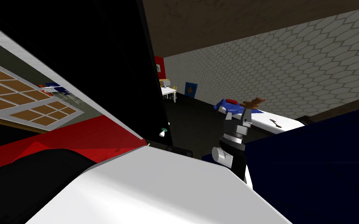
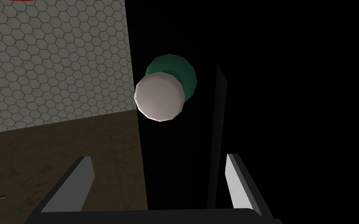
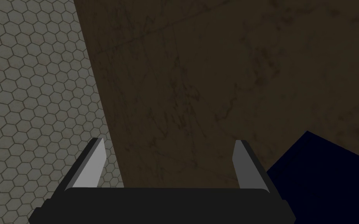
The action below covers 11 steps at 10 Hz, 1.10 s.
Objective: Push the door open
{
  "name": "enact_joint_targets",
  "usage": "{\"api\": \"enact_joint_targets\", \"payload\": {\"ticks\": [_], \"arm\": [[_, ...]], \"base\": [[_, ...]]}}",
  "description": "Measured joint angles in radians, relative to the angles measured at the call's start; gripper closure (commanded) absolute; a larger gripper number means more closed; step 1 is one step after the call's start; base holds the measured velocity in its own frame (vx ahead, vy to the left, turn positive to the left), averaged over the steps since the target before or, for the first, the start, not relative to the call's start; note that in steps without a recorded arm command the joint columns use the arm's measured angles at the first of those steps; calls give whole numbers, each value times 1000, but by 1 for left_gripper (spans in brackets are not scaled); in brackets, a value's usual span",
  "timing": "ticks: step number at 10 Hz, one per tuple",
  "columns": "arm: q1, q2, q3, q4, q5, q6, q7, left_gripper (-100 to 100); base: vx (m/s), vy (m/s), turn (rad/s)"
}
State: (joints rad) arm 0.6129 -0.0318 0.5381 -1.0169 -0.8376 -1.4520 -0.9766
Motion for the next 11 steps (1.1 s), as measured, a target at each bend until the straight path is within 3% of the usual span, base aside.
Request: {"api": "enact_joint_targets", "payload": {"ticks": [1, 6, 7, 11], "arm": [[-1, -2, -1, 2, 0, -1, -2, 100], [0, 0, 0, 0, 0, 0, 0, 100], [0, 0, 0, 0, 0, 0, 0, -100], [31, 46, -32, 11, 4, -27, -34, -100]], "base": [[-6, 2, -18], [-16, 6, -1], [43, -4, 188], [116, -23, 285]]}}
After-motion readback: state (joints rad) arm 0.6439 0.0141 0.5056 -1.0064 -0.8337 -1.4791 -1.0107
